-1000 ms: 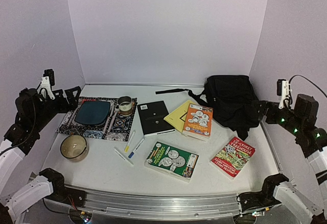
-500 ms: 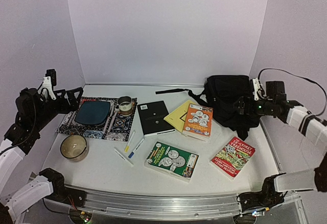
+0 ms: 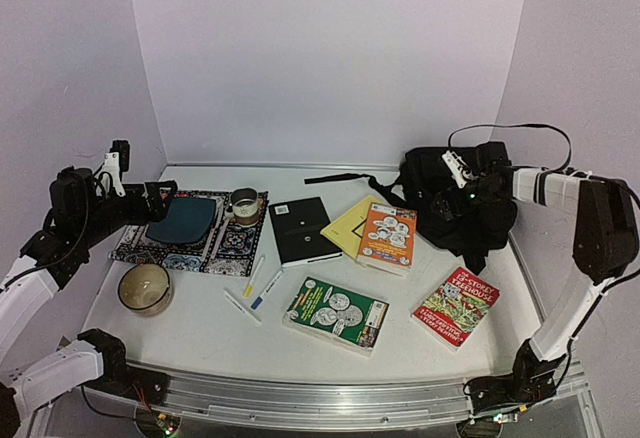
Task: Pack the student bag
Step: Pick up the student bag from the corner of the board.
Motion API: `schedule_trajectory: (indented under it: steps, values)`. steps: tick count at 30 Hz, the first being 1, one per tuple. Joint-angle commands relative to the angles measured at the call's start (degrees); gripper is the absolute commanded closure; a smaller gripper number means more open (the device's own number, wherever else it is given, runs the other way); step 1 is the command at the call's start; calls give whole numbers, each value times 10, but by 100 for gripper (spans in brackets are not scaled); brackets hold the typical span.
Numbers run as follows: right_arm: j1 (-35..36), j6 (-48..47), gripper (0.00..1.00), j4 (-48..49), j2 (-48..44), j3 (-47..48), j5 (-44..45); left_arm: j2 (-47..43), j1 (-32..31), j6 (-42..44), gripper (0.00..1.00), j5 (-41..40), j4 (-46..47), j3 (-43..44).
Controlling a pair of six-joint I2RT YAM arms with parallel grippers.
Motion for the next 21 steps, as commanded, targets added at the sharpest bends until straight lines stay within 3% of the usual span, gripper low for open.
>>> schedule_trajectory:
  steps: [1, 6, 9, 16, 18, 21]
  values:
    - [6, -70, 2, -34, 59, 43, 1, 2, 6, 12, 1, 20, 2, 33]
    - [6, -97, 7, -43, 122, 79, 23, 19, 6, 12, 1, 44, 2, 34]
    - [11, -102, 27, -86, 151, 109, -2, 23, 5, 15, 0, 54, 1, 33]
    - [70, -92, 92, -112, 126, 99, -3, 31, 5, 15, 1, 72, 2, 33]
    - [90, -84, 100, -114, 108, 89, -2, 34, 6, 15, 1, 82, 1, 34]
    - [118, -70, 100, -123, 82, 83, 5, 38, 6, 12, 1, 91, 1, 36]
